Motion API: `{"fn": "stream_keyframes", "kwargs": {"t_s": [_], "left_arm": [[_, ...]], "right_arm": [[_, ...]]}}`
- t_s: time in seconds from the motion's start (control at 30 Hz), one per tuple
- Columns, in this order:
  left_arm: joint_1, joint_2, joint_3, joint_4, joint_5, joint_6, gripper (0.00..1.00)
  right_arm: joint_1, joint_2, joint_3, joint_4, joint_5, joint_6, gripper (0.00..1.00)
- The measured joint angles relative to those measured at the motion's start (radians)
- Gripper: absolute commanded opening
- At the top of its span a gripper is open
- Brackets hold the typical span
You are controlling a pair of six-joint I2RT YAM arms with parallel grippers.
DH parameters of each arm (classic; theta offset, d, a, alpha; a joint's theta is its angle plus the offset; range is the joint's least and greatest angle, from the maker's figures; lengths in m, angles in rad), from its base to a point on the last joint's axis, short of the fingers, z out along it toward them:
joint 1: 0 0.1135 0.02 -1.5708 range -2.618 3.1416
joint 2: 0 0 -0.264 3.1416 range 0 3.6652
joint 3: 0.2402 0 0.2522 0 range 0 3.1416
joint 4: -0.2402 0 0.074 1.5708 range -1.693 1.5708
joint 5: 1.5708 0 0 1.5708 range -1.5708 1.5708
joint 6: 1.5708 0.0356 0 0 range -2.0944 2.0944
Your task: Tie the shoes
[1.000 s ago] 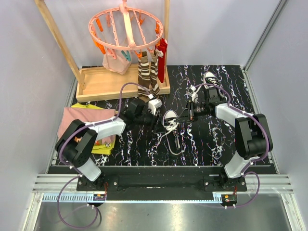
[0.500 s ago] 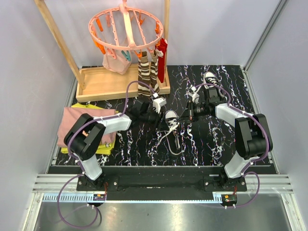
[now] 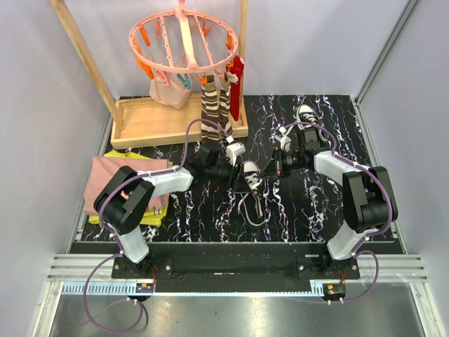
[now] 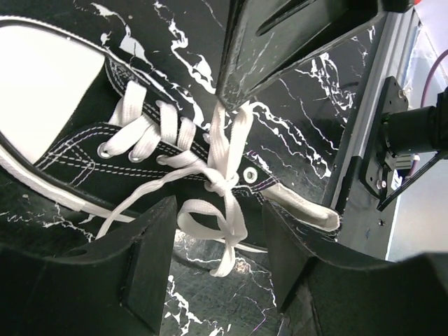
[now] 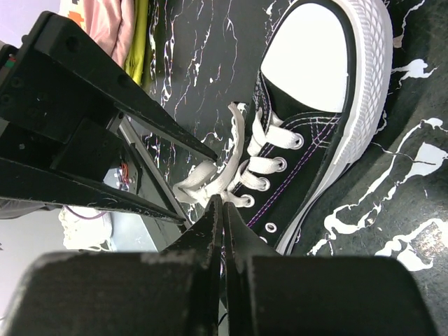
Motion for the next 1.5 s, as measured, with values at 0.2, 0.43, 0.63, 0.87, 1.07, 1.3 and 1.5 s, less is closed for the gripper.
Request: {"fn": "stream_keyframes", "kwargs": {"t_s": [0.2,0.43,0.63,0.87,1.07,1.3,1.5], "left_arm": [[0.002,0.000,0.000,-0.008,0.021,0.002,0.17],[0.019,0.000,0.000,-0.022,0.029,0.021,0.00],[0.032,-0.002,0.000,-0.046,0.028,0.046,0.00],[0.039,-0.016,0.000,-0.076,0.027,0.073,0.00],[0.044,-0.048,-0.006,-0.081,0.023,0.100,0.00],[0.056,-0.066,-0.038,-0.096,0.019,0.133,0.00],[0.068,-0.080,-0.053,-0.111,0.018,0.157,0.00]], "right_arm": [[0.000,-0.010,-0.002,-0.008,0.004,-0.007,0.00],[-0.001,-0.027,-0.014,-0.015,0.027,-0.022,0.00],[-0.005,-0.039,-0.019,-0.019,0.058,-0.040,0.00],[-0.011,-0.050,-0.029,-0.031,0.098,-0.062,0.00],[-0.022,-0.059,-0.030,-0.052,0.123,-0.082,0.00],[-0.040,-0.063,-0.042,-0.070,0.124,-0.093,0.00],[-0.047,-0.067,-0.051,-0.077,0.124,-0.101,0.00]]}}
